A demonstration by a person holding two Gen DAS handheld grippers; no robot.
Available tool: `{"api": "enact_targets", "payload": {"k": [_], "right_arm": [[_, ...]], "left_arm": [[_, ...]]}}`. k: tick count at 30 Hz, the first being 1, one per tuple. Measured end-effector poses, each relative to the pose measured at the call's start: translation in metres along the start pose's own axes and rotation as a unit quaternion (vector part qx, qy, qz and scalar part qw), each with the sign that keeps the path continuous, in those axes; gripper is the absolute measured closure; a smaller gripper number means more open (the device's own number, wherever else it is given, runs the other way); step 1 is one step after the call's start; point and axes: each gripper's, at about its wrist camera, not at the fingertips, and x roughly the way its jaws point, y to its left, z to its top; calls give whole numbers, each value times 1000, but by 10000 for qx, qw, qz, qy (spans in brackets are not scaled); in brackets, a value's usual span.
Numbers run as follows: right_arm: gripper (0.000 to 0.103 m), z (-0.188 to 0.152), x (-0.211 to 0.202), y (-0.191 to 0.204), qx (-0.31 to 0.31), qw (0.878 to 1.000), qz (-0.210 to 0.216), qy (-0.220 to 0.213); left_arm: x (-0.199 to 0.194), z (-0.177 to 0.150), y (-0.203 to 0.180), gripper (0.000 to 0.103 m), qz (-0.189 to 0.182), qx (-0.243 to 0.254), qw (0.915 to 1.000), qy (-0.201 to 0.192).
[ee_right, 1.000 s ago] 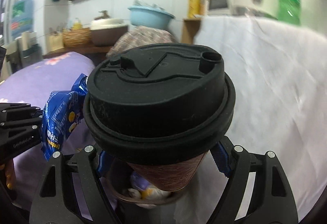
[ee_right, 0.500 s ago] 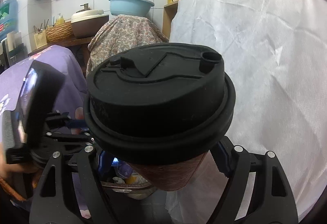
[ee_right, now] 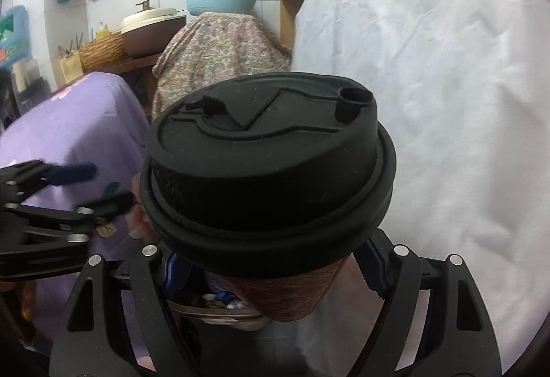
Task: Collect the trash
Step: 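Open the left gripper to drop the foil wrapper into the bin, then lower the red cup into the bin and open the right gripper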
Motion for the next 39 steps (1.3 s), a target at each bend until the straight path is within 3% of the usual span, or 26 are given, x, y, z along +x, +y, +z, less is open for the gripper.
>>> {"api": "enact_targets", "payload": {"k": [8,14,21,25,32,39], "right_arm": [[24,2,59,37,-99,9982,394,443],[24,-14,121,55,-232,9943,310,998],[22,-41,176,63,-165,9857,120,1673],[18,-47,184,73,-204,9830,100,1824],[14,-49,165,79,-405,9853,-46,1662],[14,-46,113,70,-95,9909,159,1336]], "left_arm": [[-58,-2,42,11,179,-701,9958,-555],[-87,-12,60,8,442,-882,9923,-743],[-99,-16,73,6,496,-977,9909,-785],[-103,-18,77,6,506,-1020,9900,-831],[-107,-24,81,6,468,-1075,9896,-834],[-118,-30,87,6,601,-1095,9881,-898]]}}
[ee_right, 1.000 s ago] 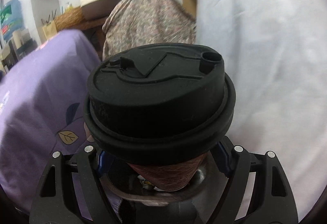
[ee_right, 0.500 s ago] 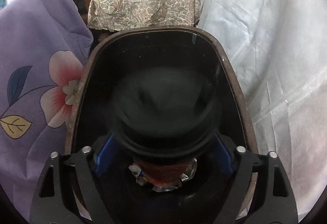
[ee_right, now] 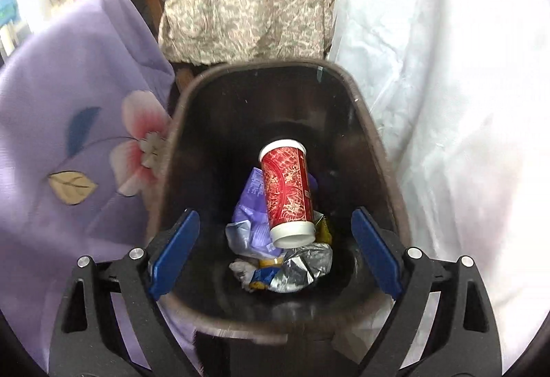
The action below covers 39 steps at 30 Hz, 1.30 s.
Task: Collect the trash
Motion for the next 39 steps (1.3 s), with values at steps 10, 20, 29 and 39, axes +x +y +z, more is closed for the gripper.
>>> {"api": "enact_targets", "payload": {"k": [10,20,29,39], "right_arm": [[6,1,-116,22,-224,9916,234,-1253],[6,3,-210,76,-584,9632,850,-2483],[6,-12,-258,118,-929,9427,1388,-2889],[6,-34,-280,133,-1041,9301,1602,-3137]], "left_arm": [[-27,-3,19,6,240,-25,9996,-175],[-70,-6,44,6,456,103,9968,-651],[-103,-13,61,6,647,46,9918,-1105],[-114,-21,67,6,772,-66,9895,-1220]]}}
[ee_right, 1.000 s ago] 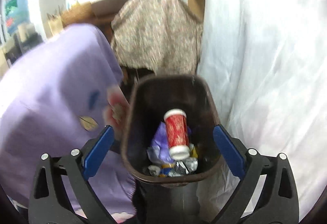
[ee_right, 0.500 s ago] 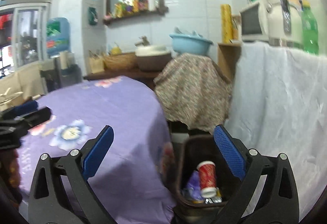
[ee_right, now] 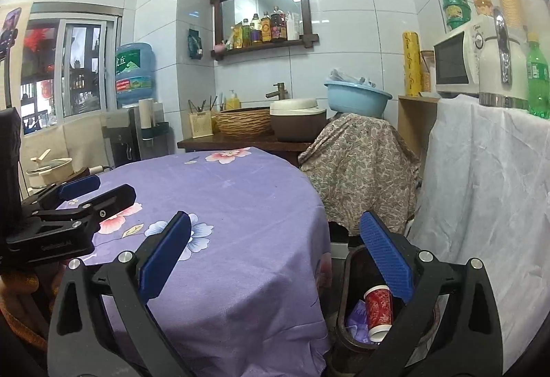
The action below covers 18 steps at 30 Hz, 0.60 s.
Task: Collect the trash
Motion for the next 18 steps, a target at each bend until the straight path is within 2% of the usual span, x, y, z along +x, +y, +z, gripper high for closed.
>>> {"api": "enact_targets", "payload": {"k": [18], "right_arm": [[6,0,-5,1,37,9999,46,-109]], "left_arm": [[-4,2,3,6,68,-11,9999,-135]]}}
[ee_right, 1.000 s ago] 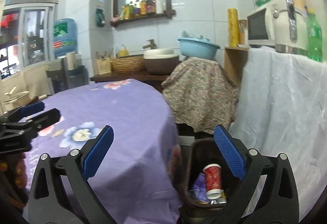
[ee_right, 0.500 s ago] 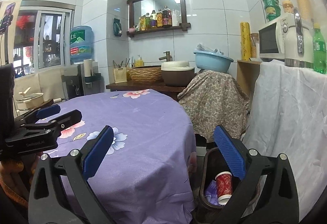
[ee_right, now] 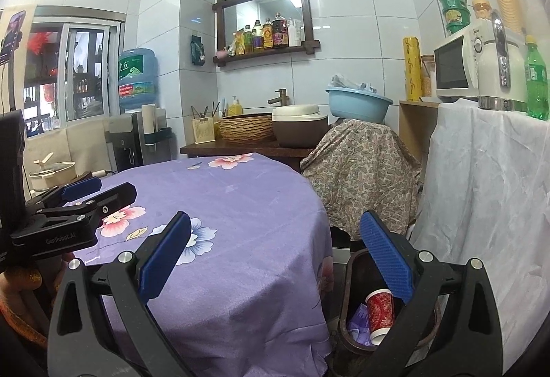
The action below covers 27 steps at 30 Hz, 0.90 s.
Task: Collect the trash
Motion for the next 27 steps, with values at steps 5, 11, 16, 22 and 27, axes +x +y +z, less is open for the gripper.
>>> {"api": "enact_targets", "payload": {"k": [5,11,16,22,27], "right_arm": [[6,0,1,-1,7,10000,5,26],[6,0,0,-3,23,10000,-1,18],[6,-1,2,-5,44,10000,12,44],[6,-1,2,-5,43,10000,8,43],[6,-2,2,-5,50,10000,12,52]], "left_arm": [[0,0,0,6,0,-2,10000,20],[0,0,-1,6,-4,-6,10000,17],[0,0,-1,6,-11,-13,10000,23],[0,1,-2,6,-9,0,10000,34],[0,1,-3,6,-4,-14,10000,35]]}}
